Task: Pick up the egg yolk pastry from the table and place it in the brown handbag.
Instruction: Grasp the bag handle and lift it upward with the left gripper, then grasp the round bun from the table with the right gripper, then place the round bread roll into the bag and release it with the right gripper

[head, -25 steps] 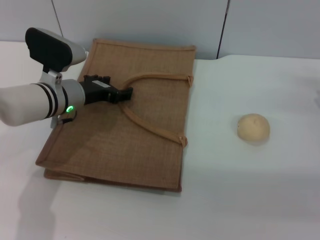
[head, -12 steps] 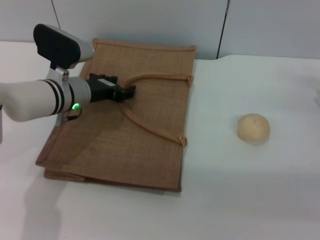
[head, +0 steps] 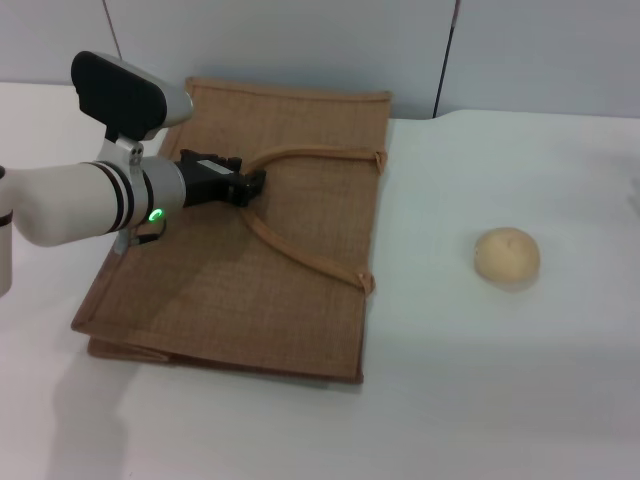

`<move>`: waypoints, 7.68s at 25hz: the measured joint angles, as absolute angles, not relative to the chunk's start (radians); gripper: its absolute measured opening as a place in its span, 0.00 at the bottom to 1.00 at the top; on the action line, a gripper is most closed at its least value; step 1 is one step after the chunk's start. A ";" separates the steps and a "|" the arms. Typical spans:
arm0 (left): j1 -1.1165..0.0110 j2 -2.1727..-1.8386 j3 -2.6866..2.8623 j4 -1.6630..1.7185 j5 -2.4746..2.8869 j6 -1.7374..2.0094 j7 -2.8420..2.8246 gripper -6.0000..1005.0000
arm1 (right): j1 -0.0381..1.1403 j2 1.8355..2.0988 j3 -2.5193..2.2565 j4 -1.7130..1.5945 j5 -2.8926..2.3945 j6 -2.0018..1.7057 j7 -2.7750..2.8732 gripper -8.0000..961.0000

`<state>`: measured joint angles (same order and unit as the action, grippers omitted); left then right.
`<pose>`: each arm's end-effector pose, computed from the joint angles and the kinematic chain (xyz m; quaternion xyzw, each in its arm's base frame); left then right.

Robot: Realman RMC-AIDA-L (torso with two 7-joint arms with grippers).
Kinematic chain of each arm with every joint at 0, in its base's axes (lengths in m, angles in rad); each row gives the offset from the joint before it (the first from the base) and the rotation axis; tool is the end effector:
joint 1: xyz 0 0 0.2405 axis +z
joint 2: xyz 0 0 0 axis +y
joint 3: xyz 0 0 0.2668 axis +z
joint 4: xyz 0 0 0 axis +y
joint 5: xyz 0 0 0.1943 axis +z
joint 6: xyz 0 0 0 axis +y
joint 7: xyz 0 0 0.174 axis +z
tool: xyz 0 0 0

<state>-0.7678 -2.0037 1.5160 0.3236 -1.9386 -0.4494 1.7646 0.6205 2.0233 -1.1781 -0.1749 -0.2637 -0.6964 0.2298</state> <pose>-0.2690 0.4557 -0.0645 -0.8651 -0.3052 -0.0832 0.3892 0.3362 0.4392 0.0229 -0.7161 0.2651 0.1720 0.6223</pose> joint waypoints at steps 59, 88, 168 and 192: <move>-0.606 -1.999 1.486 0.932 -1.232 -0.557 1.085 0.12 | 0.631 2.028 -1.255 -0.179 -0.273 -0.660 0.277 0.86; -0.588 -2.028 1.213 1.634 -0.674 -1.152 0.731 0.12 | 0.611 1.985 -1.713 -0.392 -0.562 -0.655 0.898 0.86; -0.661 -2.029 1.193 1.738 -0.604 -1.255 0.718 0.12 | 0.587 2.010 -1.310 -0.728 -2.045 -0.905 1.945 0.74; -0.730 -2.030 1.231 1.710 -0.604 -1.244 0.720 0.12 | 0.614 2.023 -1.320 -1.024 -2.019 -1.057 1.994 0.67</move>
<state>-0.7304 -2.0304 1.2309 1.7098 -0.6043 -1.2436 0.7198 0.6136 2.0225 -1.3204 -1.0237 -2.0191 -1.0567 1.9940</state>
